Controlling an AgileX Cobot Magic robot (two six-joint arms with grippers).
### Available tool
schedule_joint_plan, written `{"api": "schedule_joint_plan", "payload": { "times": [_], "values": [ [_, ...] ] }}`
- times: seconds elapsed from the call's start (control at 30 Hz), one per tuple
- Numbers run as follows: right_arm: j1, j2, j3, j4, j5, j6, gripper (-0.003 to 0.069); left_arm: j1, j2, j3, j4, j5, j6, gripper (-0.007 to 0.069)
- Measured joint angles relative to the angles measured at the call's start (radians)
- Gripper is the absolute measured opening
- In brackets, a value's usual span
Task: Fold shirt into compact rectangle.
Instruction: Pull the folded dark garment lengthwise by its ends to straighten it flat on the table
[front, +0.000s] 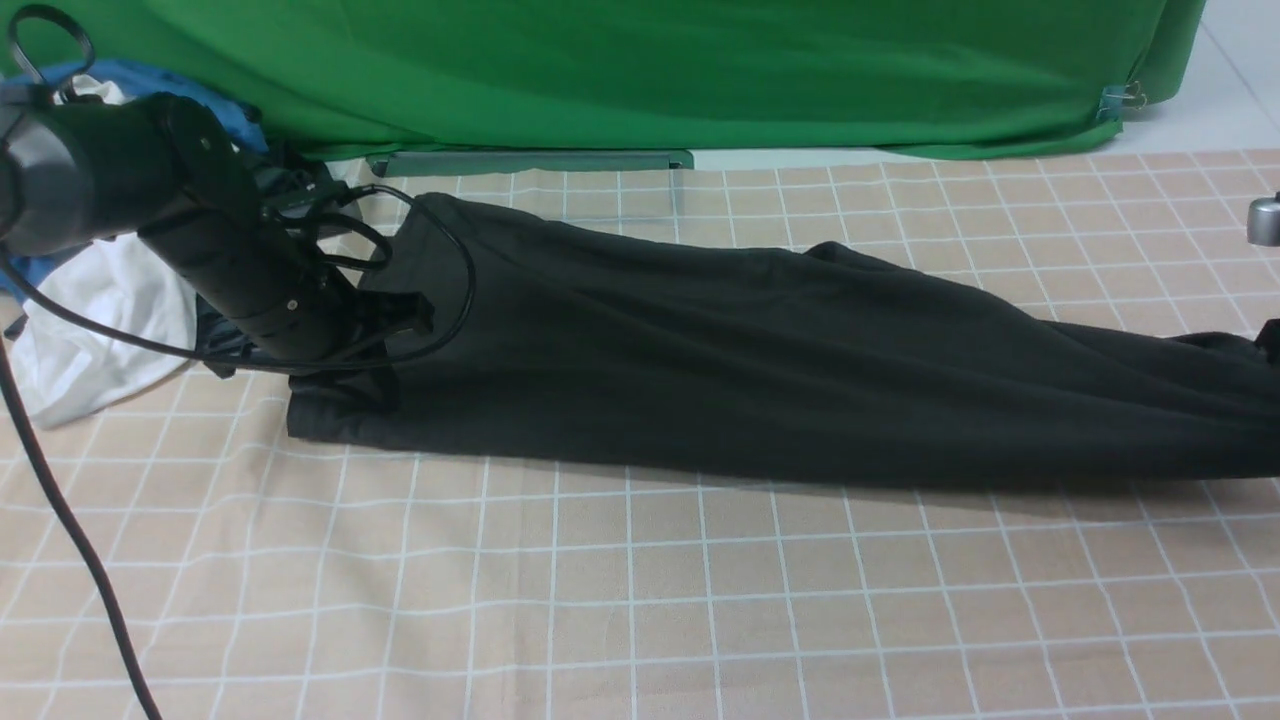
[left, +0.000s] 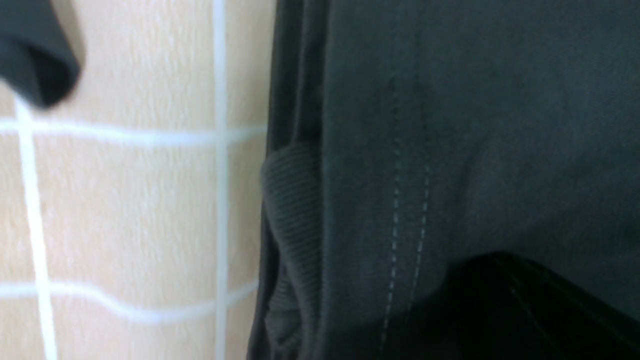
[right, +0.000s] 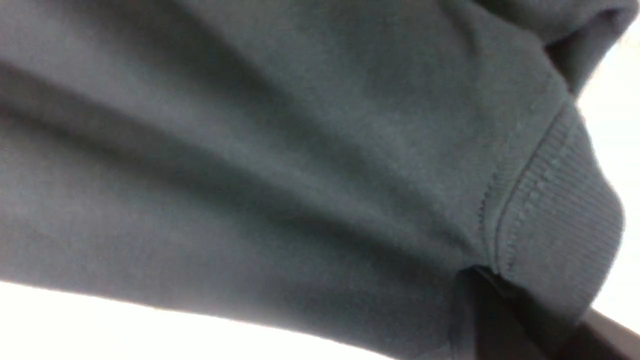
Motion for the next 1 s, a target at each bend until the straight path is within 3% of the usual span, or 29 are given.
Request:
{"api": "schedule_joint_plan", "payload": {
  "times": [0.2,0.27,0.37,0.47,0.57,0.7,0.83,1.0],
  "values": [
    [-0.003,-0.003,-0.037,-0.047,0.009,0.084,0.04,0.001,-0.1,0.001,0.044,0.085,-0.05,0.0019],
    [0.0,-0.012,-0.067,-0.028,0.006,0.122,0.044,0.001,-0.142,0.001,0.047,0.085,-0.06,0.0019],
    [0.018,-0.025,-0.123,0.037,-0.014,0.109,0.0449,0.001,-0.193,0.001,0.048,0.089,-0.062,0.0019],
    [0.09,-0.02,-0.184,0.21,-0.095,-0.027,0.0437,0.001,-0.201,0.001,0.048,0.093,-0.071,0.0019],
    [0.157,0.013,-0.224,0.278,-0.138,-0.106,0.0435,0.001,-0.18,0.001,0.049,0.087,-0.076,0.0019],
    [0.249,0.11,-0.291,0.211,-0.192,-0.132,0.0428,0.001,-0.139,0.001,0.051,0.042,-0.072,0.0019],
    [0.268,0.19,-0.324,0.111,-0.177,-0.105,0.0415,0.001,-0.126,0.001,0.052,0.062,-0.066,0.0019],
    [0.268,0.244,-0.329,0.08,-0.146,-0.116,0.0414,0.001,-0.126,0.001,0.058,0.065,-0.066,0.0019]
  ]
}}
